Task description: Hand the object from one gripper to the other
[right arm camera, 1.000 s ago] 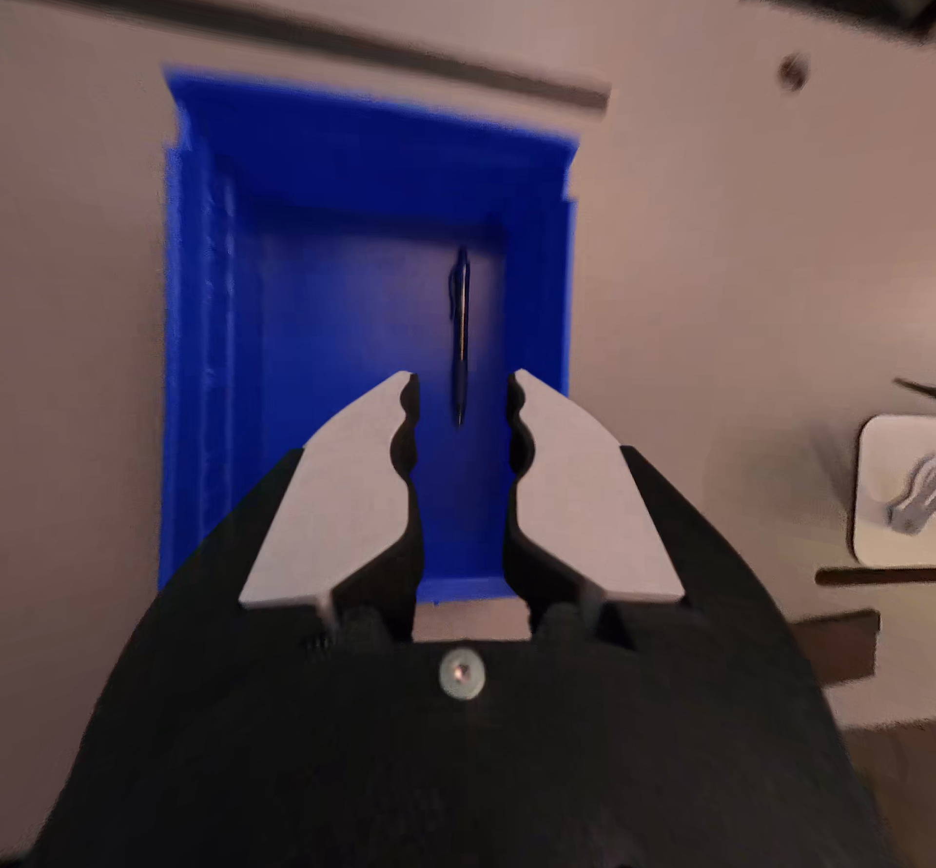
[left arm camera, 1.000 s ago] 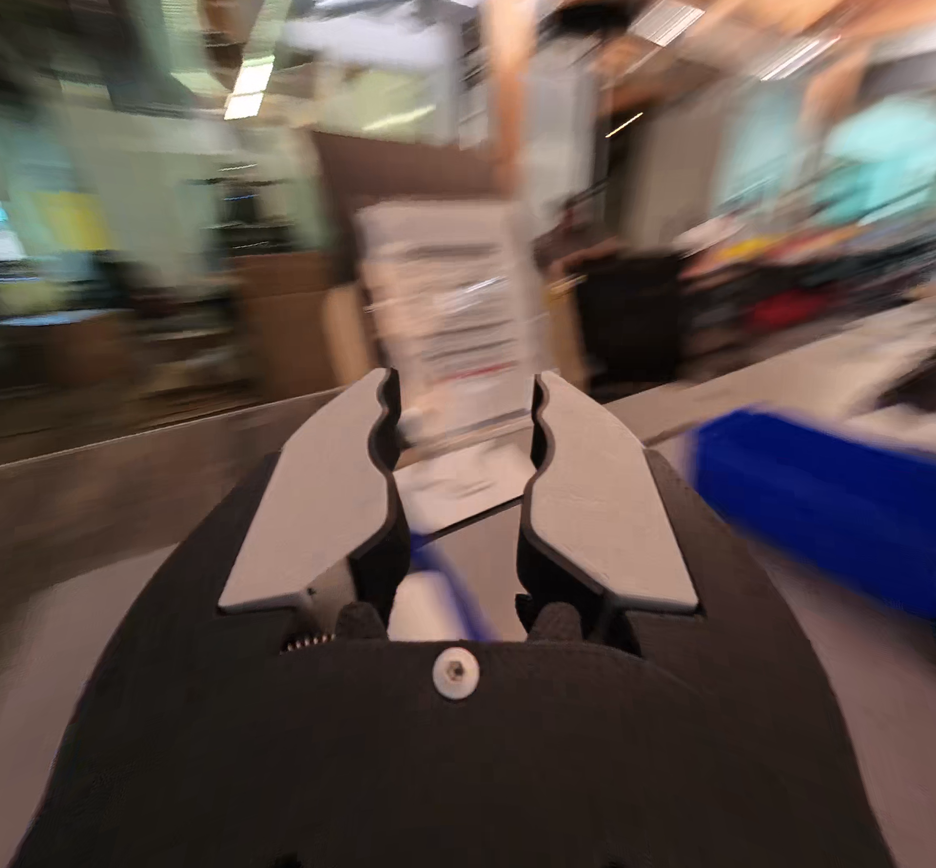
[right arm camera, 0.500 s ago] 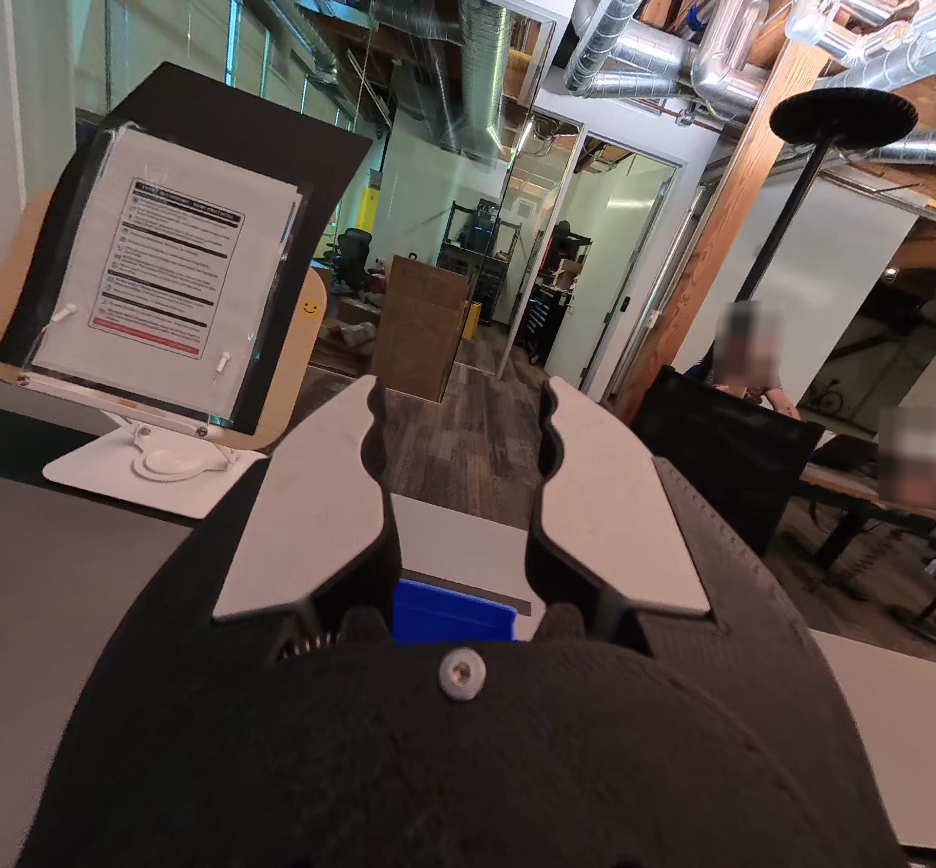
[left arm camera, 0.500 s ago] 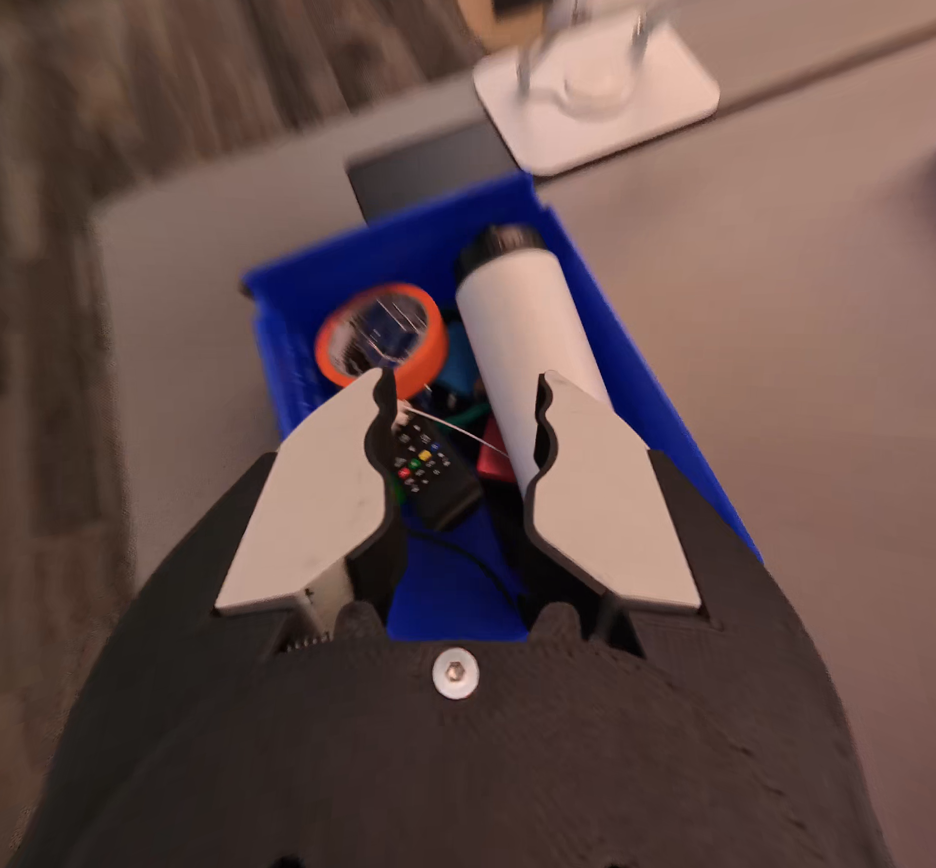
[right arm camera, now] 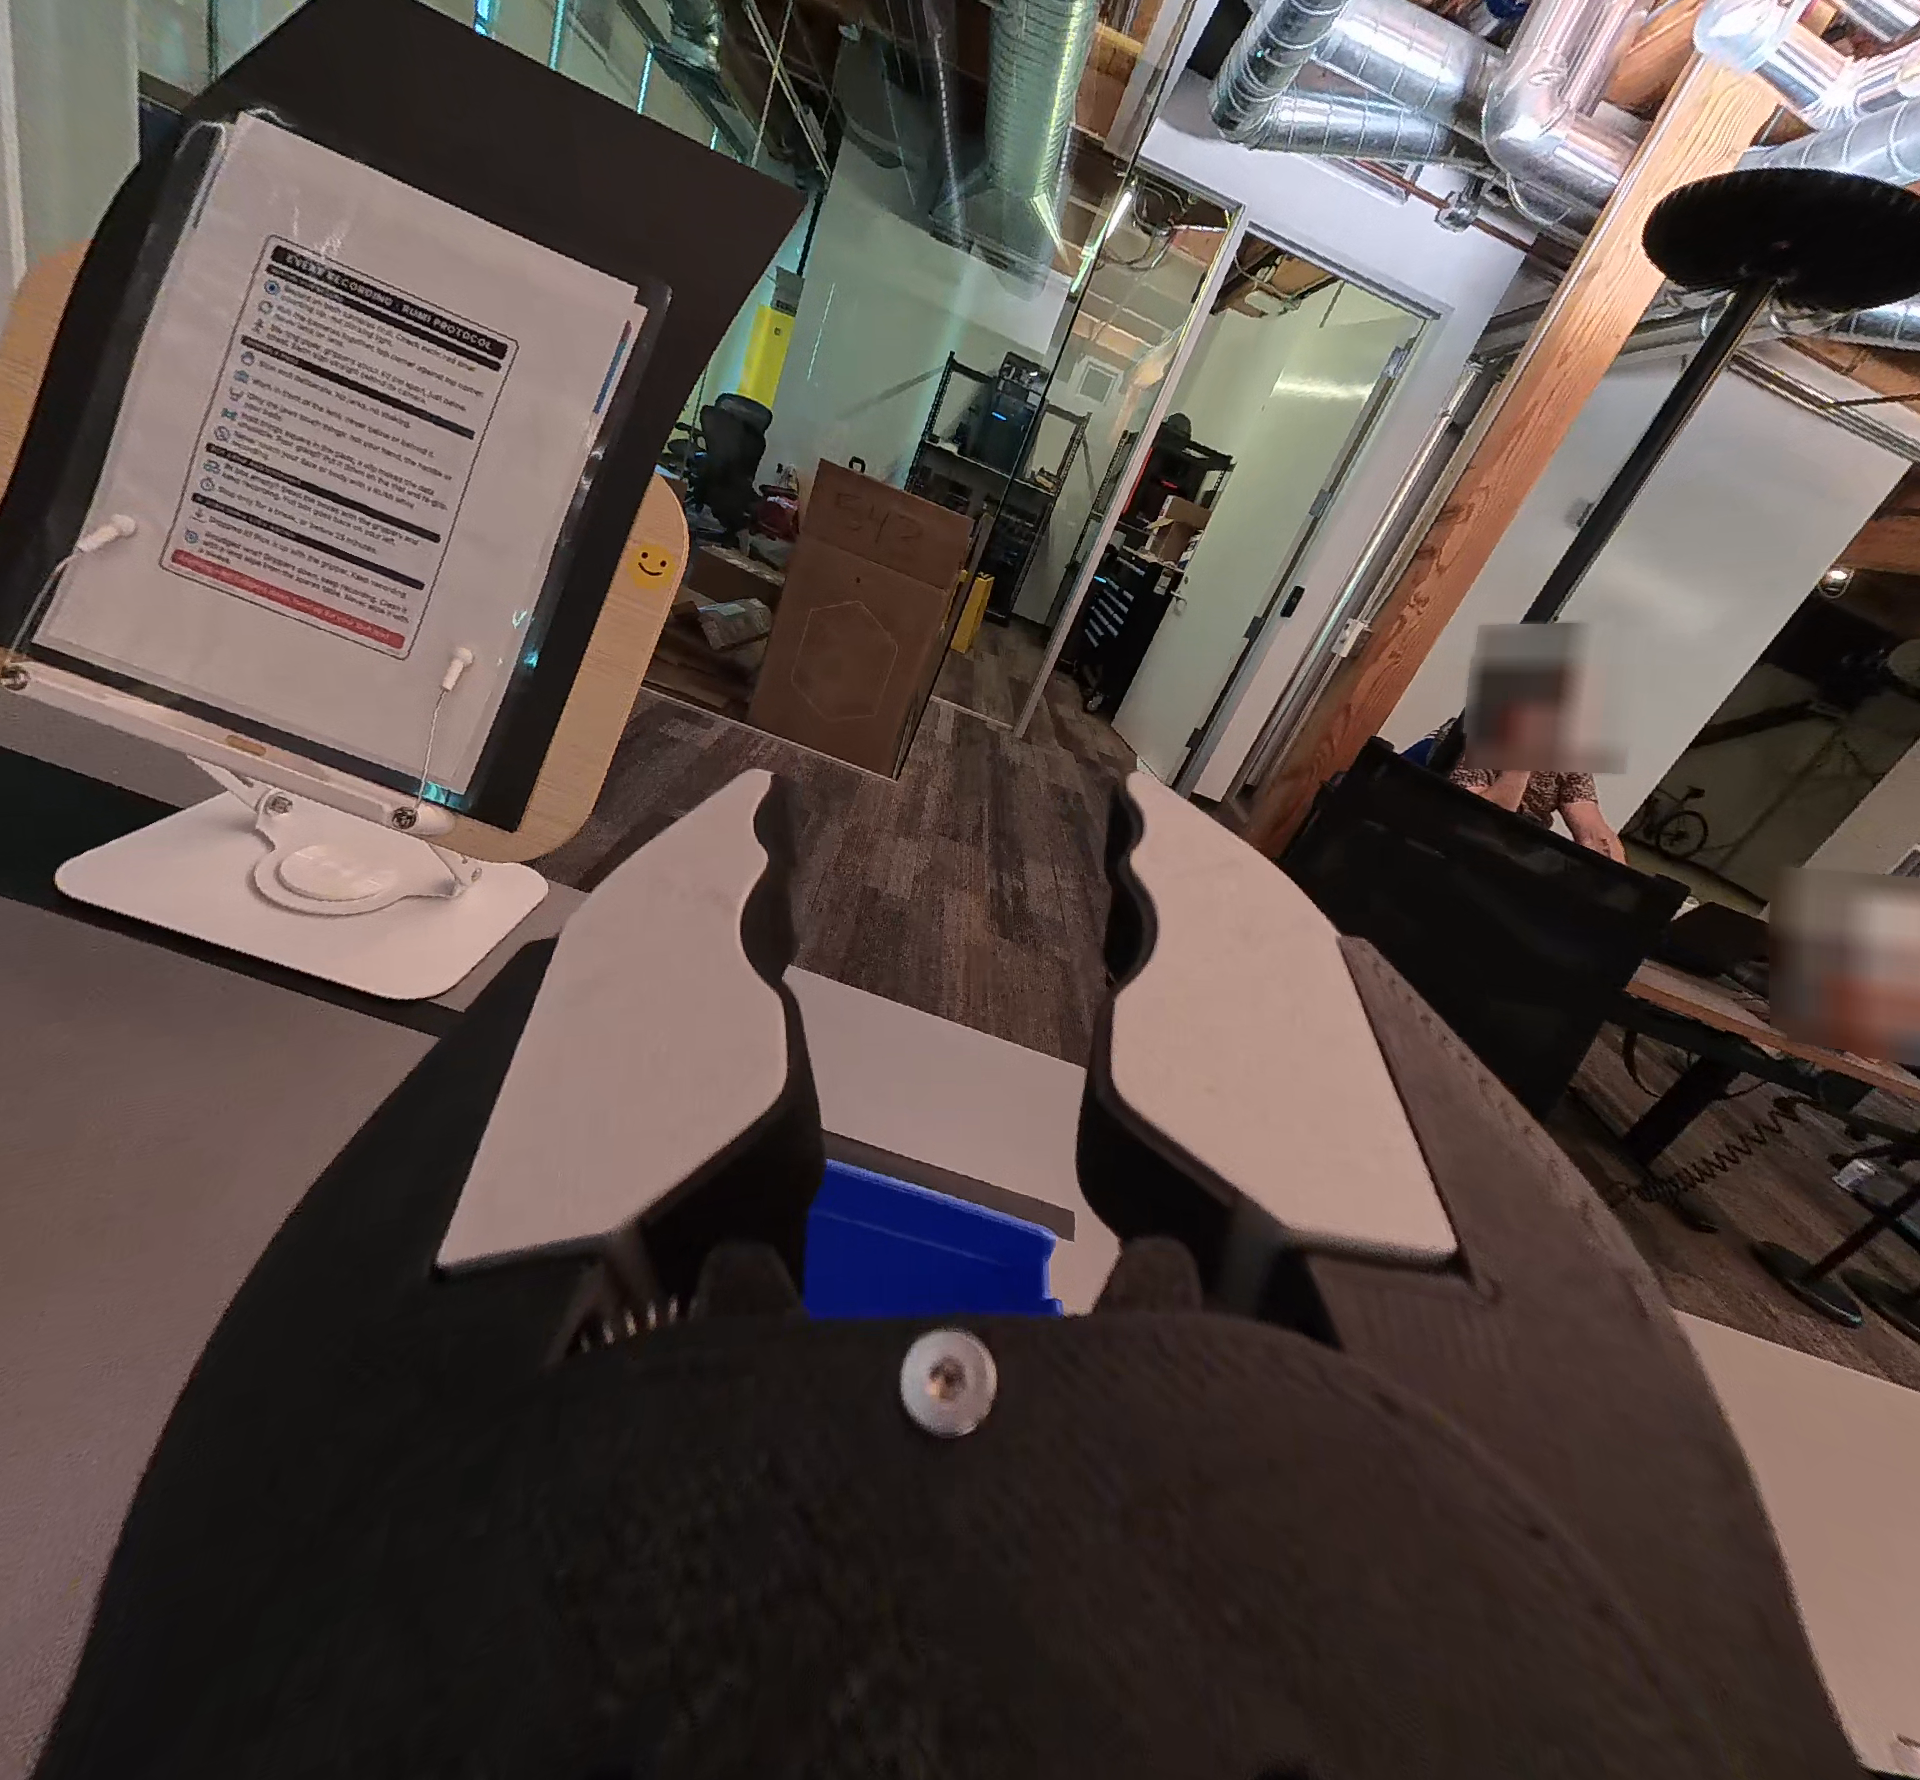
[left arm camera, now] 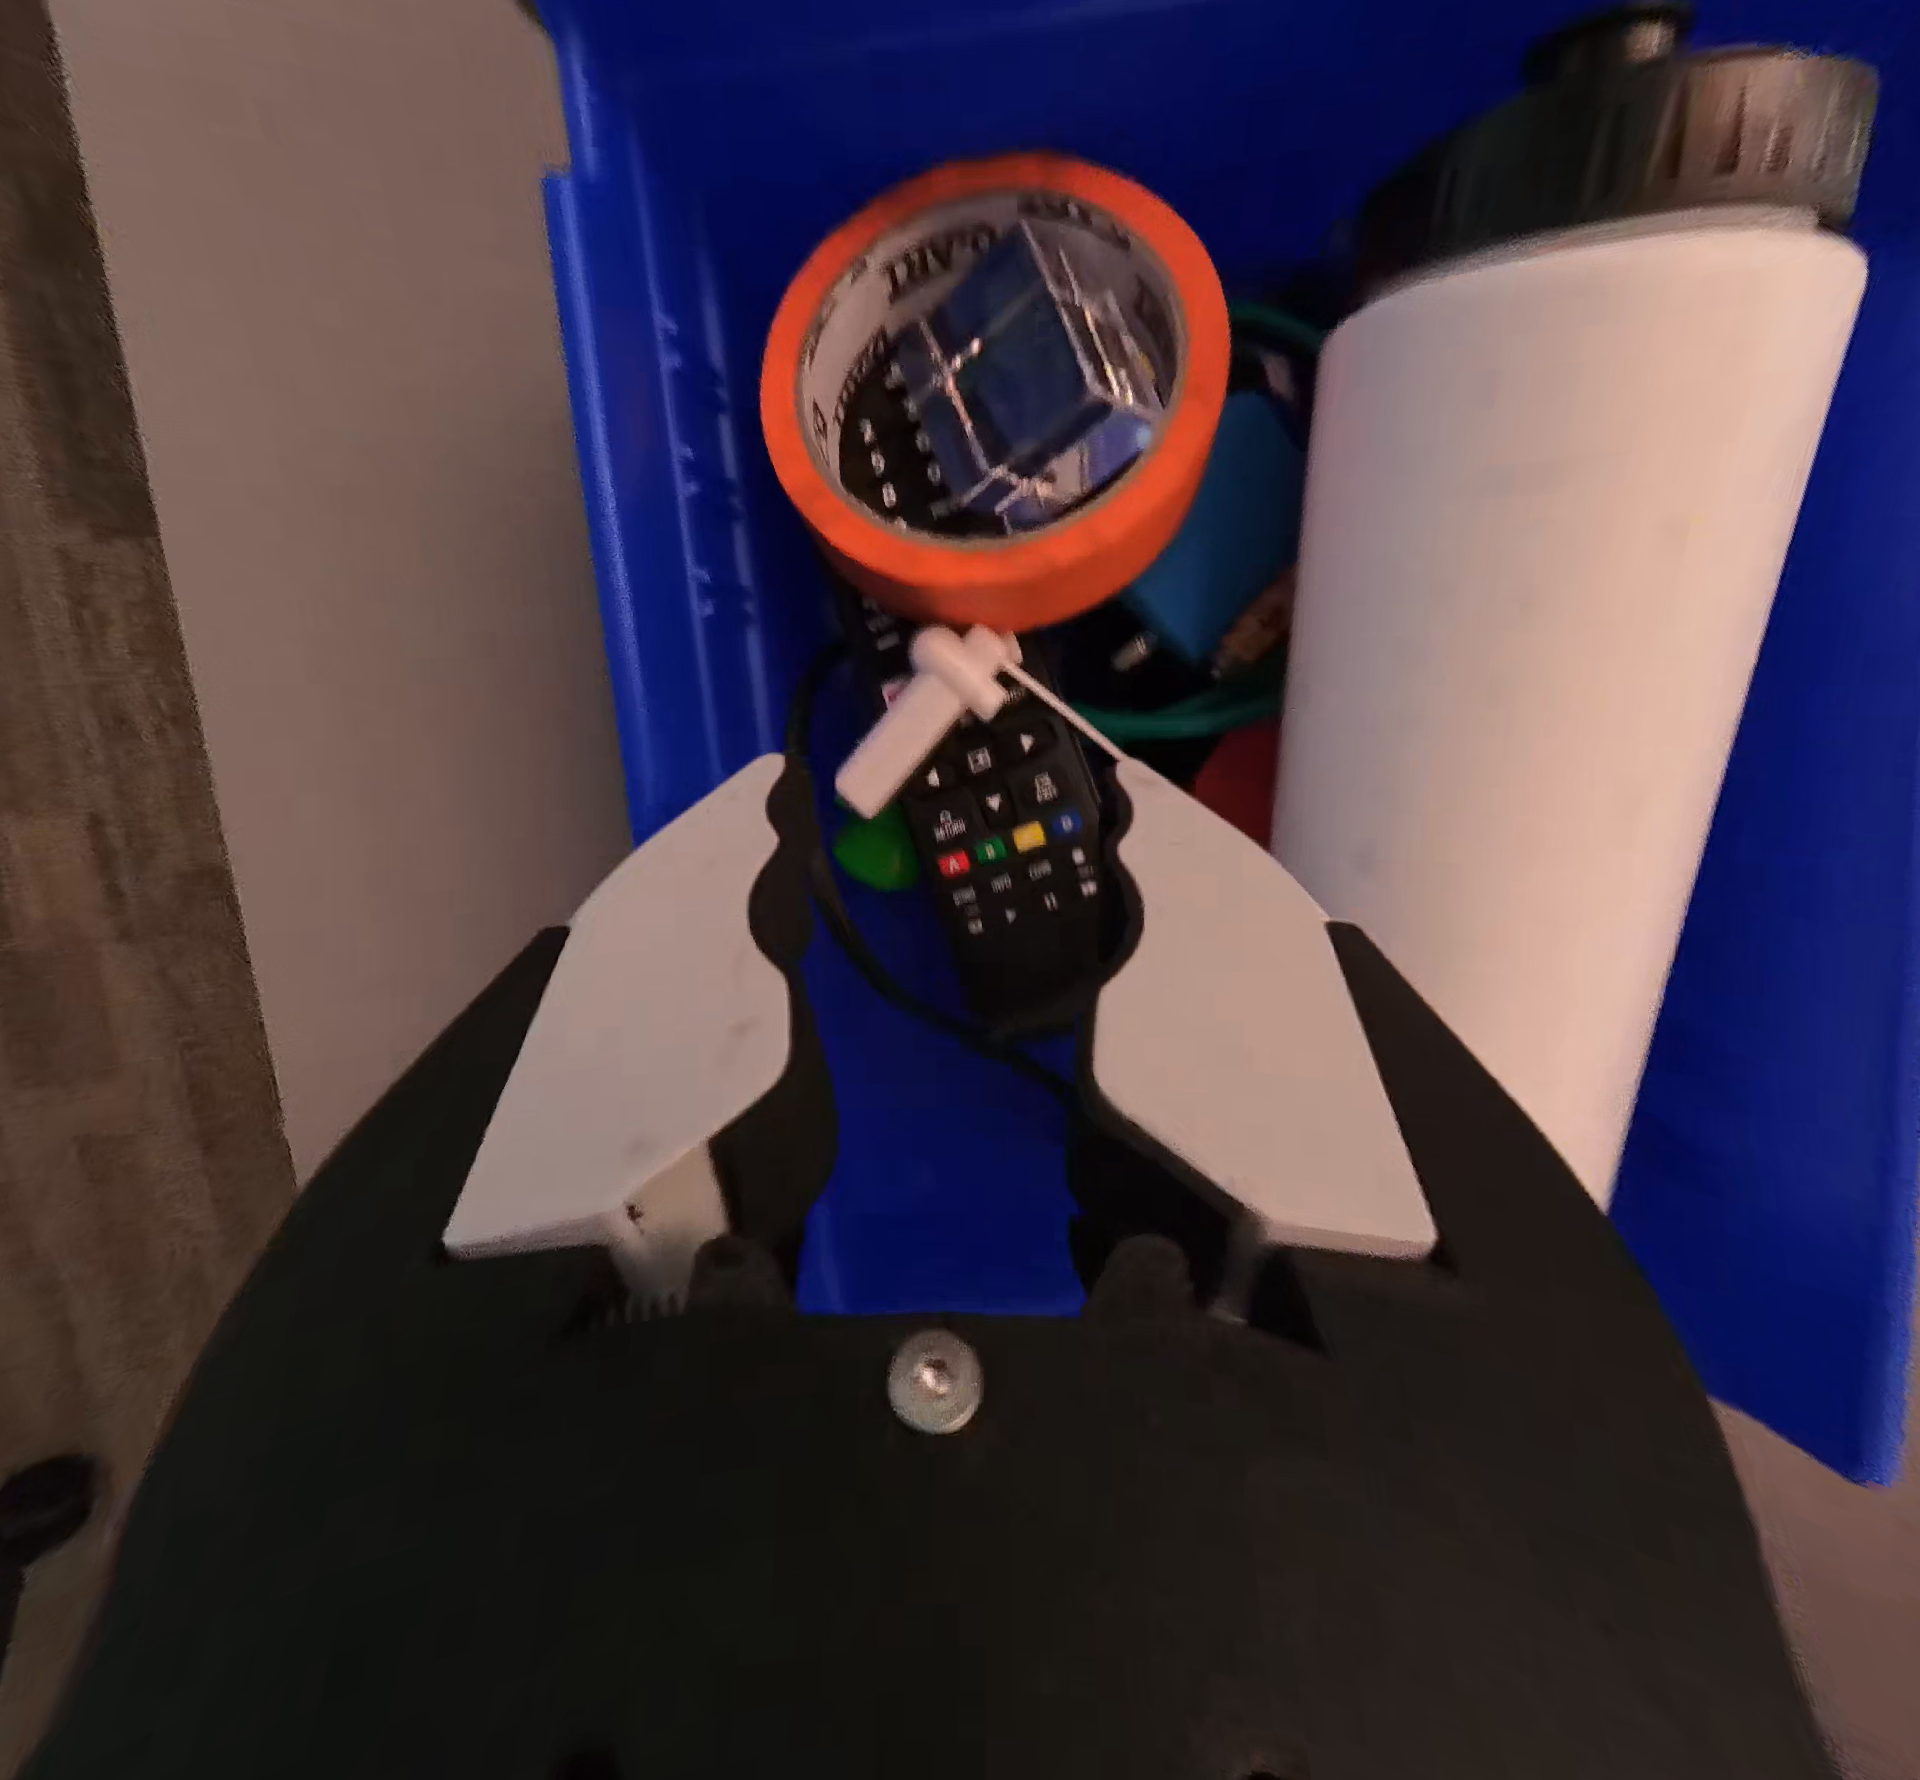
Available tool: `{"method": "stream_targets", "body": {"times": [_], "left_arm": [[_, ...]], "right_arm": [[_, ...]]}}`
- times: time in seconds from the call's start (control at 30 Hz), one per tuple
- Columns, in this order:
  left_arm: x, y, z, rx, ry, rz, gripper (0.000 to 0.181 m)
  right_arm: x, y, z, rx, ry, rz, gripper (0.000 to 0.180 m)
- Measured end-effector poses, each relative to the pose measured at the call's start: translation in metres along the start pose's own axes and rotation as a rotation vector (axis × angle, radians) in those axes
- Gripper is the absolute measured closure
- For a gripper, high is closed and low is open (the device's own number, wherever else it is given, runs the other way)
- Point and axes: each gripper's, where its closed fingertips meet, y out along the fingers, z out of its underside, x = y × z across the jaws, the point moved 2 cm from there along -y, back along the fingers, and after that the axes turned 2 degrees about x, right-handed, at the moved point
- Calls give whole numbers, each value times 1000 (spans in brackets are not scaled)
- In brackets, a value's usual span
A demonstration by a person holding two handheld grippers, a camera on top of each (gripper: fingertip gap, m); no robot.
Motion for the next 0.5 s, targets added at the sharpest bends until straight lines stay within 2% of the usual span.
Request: {"method": "stream_targets", "body": {"times": [0.2,0.37,0.5], "left_arm": [[4,24,-9,-53,124,43,136],[6,33,-4,-43,121,120,145],[2,37,1,-7,145,128,143]], "right_arm": [[6,4,4,25,-11,-29,121],[13,9,8,51,-46,-40,121],[20,12,10,70,-75,-59,121]]}}
